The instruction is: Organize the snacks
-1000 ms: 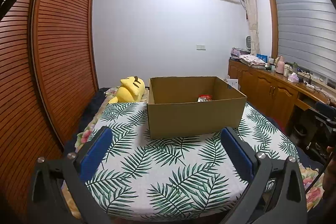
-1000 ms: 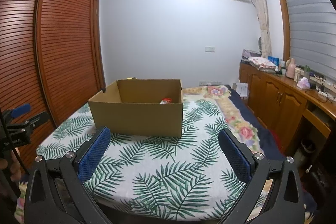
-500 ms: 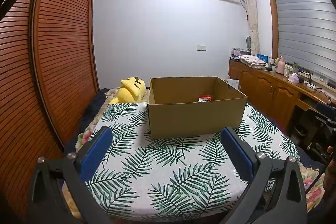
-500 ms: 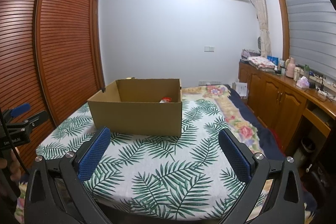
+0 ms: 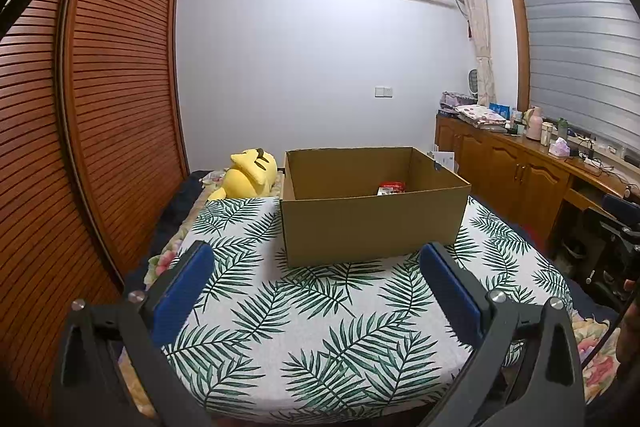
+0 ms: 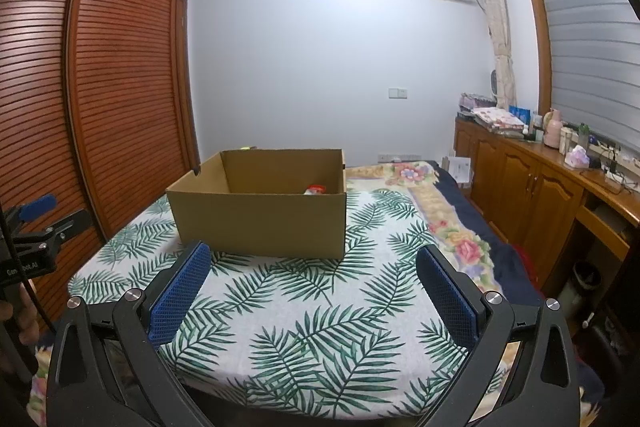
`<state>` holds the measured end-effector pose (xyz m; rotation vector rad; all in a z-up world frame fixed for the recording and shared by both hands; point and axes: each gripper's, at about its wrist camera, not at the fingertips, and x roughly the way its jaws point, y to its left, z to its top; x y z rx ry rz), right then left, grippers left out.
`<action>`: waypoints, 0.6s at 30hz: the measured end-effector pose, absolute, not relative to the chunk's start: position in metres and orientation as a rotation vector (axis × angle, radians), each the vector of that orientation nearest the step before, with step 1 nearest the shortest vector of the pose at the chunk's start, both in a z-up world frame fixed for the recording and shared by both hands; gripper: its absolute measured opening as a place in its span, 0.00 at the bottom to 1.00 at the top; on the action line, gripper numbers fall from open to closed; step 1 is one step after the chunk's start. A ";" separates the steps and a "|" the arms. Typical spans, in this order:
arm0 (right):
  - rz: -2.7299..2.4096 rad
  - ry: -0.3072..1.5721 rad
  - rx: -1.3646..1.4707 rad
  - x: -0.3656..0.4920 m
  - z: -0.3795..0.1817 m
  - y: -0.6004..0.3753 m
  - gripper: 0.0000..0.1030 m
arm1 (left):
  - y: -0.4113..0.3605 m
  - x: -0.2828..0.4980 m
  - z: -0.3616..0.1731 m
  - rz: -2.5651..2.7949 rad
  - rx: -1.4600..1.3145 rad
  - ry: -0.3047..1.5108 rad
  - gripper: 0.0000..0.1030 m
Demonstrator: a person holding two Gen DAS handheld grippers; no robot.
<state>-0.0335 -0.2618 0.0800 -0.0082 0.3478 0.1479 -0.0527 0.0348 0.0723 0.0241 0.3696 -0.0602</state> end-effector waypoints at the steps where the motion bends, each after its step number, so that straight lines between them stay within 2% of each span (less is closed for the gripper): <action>1: 0.148 0.347 -0.009 -0.034 0.080 -0.262 1.00 | 0.035 -0.053 0.072 -0.060 0.023 0.370 1.00; 18: 0.146 0.358 -0.002 -0.034 0.079 -0.268 1.00 | 0.032 -0.054 0.073 -0.060 0.031 0.363 1.00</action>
